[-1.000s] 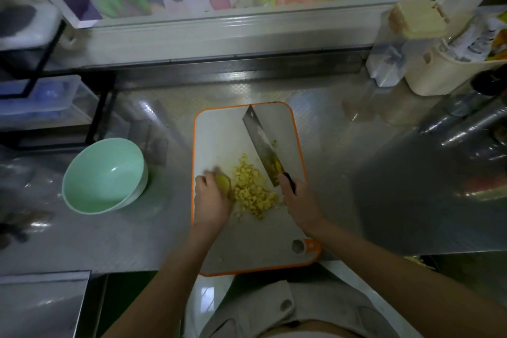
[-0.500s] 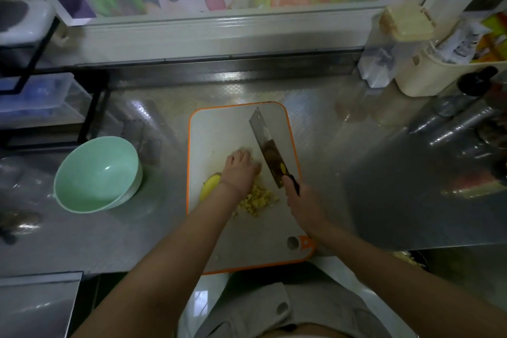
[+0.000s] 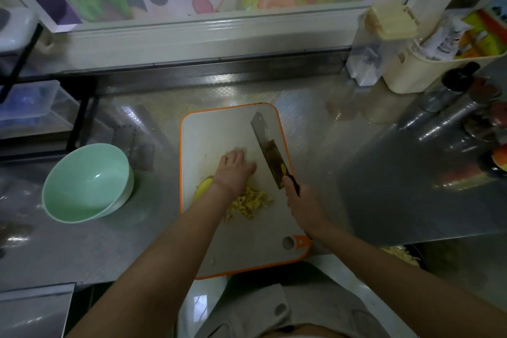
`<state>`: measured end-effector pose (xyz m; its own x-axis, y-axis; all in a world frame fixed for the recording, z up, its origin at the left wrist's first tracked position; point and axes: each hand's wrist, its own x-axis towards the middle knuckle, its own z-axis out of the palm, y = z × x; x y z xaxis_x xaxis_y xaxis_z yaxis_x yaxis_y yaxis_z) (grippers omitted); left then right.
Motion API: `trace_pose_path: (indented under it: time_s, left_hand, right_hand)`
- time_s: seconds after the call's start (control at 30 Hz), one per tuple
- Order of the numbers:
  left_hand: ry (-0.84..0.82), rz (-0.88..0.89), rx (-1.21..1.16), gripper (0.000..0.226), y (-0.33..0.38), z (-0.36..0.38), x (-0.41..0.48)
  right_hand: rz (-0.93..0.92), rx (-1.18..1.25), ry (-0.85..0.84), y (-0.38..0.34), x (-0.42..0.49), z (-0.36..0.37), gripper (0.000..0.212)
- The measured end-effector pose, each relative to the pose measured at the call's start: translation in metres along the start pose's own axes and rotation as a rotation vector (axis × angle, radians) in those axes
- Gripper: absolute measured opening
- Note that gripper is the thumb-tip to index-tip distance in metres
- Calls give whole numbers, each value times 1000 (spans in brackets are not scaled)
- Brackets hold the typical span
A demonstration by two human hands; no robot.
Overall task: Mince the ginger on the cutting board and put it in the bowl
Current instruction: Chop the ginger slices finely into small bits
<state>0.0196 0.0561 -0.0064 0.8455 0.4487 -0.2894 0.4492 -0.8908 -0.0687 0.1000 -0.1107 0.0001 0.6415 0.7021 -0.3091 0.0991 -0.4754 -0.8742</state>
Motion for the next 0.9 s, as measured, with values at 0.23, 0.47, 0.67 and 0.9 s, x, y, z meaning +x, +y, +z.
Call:
trace_pose_path:
  time_s: [0.23, 0.47, 0.67, 0.9]
  left_hand:
    - [-73, 13, 29, 29, -1, -1, 1]
    - [71, -49, -299, 25, -12, -9, -3]
    - [194, -136, -515, 22, -15, -19, -12]
    - [184, -213, -743, 27, -9, -18, -31]
  right_hand:
    - [26, -2, 3, -2, -1, 3, 38]
    - [13, 4, 13, -5, -4, 3, 40]
    - [-5, 24, 8, -8, -6, 7, 43]
    - [-34, 9, -28, -16, -11, 12, 42]
